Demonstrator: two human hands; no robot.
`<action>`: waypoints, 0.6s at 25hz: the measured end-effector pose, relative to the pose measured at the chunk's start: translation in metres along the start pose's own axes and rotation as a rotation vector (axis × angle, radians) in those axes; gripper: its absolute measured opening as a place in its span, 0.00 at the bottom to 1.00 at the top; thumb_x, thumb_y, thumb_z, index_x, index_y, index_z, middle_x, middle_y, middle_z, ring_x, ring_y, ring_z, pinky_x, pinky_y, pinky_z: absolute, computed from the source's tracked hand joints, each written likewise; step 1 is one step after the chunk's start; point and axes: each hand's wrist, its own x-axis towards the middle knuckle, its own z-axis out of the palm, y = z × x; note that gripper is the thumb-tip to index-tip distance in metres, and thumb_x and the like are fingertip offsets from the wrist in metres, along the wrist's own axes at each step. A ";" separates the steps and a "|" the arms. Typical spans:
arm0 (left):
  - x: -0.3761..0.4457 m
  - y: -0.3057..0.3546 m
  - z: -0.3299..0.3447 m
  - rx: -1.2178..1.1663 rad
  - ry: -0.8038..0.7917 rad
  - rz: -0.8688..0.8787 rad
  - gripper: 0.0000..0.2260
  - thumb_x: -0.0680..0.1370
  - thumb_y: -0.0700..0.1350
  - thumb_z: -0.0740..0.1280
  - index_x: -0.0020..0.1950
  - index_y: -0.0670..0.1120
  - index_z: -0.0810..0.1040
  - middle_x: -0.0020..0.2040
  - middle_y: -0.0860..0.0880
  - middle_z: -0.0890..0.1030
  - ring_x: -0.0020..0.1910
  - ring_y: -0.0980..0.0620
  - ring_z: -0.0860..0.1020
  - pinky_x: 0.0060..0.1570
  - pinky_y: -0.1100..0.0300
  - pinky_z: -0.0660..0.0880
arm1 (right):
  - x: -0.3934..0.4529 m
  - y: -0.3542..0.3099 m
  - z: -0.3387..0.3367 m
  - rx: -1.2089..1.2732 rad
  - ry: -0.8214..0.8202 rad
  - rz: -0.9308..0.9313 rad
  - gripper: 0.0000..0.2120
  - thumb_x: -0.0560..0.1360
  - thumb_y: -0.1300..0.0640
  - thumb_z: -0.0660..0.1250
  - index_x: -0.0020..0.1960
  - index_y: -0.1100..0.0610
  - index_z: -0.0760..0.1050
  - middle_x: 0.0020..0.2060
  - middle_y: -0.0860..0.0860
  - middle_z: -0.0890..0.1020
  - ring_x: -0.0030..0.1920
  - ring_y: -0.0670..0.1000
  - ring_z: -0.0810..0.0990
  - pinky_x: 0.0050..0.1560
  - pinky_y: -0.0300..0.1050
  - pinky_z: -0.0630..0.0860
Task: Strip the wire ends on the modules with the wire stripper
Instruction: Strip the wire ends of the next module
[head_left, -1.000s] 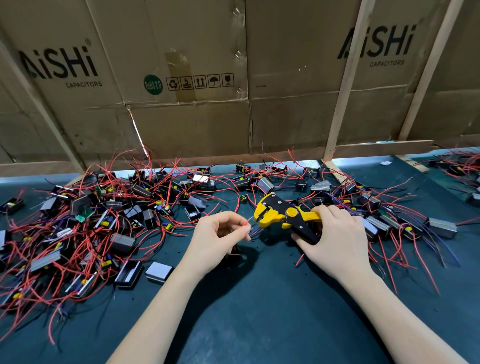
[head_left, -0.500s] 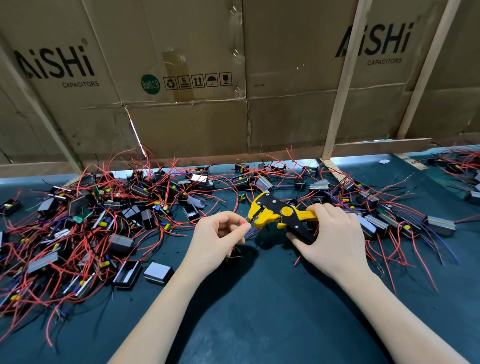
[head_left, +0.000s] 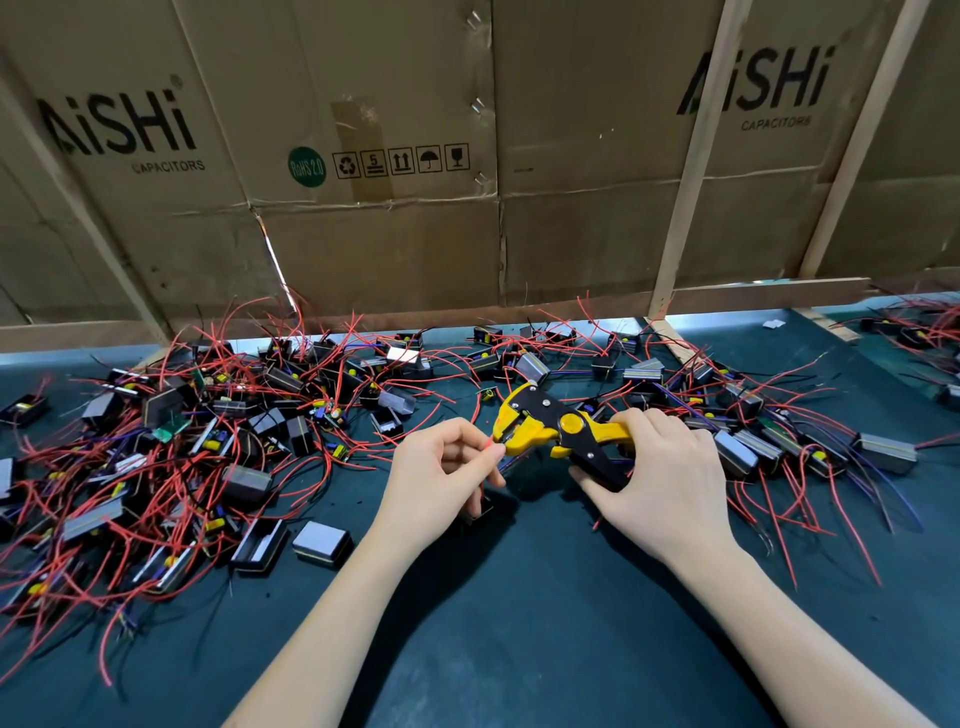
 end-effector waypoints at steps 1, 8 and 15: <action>0.000 0.000 0.000 0.001 -0.003 -0.003 0.07 0.78 0.41 0.70 0.40 0.44 0.78 0.33 0.45 0.83 0.20 0.49 0.72 0.24 0.63 0.70 | 0.000 0.000 0.000 0.003 0.002 0.000 0.22 0.65 0.39 0.73 0.49 0.54 0.76 0.41 0.48 0.78 0.47 0.56 0.78 0.46 0.51 0.68; 0.000 0.001 -0.001 0.005 -0.020 -0.003 0.07 0.78 0.40 0.69 0.40 0.45 0.77 0.33 0.45 0.83 0.20 0.49 0.73 0.25 0.64 0.69 | 0.000 0.000 -0.001 -0.005 0.032 -0.024 0.21 0.65 0.39 0.74 0.48 0.54 0.77 0.39 0.49 0.79 0.45 0.57 0.78 0.46 0.51 0.68; 0.001 0.004 -0.003 -0.034 -0.067 -0.033 0.09 0.78 0.41 0.70 0.38 0.47 0.78 0.34 0.43 0.84 0.22 0.50 0.74 0.25 0.66 0.69 | 0.001 0.000 -0.003 -0.013 0.053 -0.048 0.21 0.64 0.41 0.75 0.47 0.56 0.77 0.38 0.50 0.79 0.43 0.58 0.78 0.45 0.52 0.70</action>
